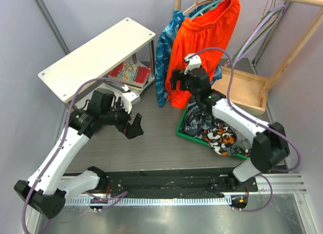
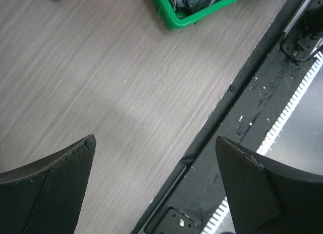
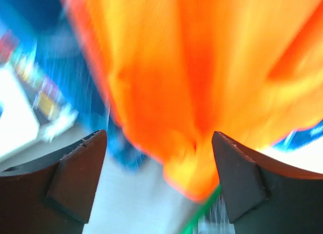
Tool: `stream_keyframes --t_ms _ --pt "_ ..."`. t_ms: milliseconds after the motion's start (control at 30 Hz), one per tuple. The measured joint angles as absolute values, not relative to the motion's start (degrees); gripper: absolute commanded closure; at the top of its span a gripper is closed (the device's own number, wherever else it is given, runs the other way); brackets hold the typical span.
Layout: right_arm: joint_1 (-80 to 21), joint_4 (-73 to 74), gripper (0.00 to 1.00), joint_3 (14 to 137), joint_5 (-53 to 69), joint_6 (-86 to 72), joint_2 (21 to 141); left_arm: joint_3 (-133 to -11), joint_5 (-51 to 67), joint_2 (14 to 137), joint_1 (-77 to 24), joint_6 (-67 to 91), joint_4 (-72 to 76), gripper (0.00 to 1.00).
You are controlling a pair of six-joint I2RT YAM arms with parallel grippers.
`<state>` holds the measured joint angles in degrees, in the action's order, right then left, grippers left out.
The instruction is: Place the shorts on the hanger
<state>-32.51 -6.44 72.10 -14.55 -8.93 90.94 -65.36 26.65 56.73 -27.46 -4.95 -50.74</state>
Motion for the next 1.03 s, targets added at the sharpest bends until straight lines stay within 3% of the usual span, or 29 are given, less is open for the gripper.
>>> stream_keyframes --t_ms 233,533,1033 --pt "-32.64 7.92 0.01 62.24 2.35 -7.57 72.93 -71.42 29.93 62.87 -26.48 -5.21 -57.78 0.00" --pt "-32.91 29.41 0.00 64.47 20.16 4.73 52.71 -80.23 29.93 67.90 -25.61 -8.01 -63.96 0.00" --pt "-32.80 54.04 0.00 62.28 14.52 19.44 33.67 -67.00 18.39 60.55 -24.03 -10.22 -66.37 0.00"
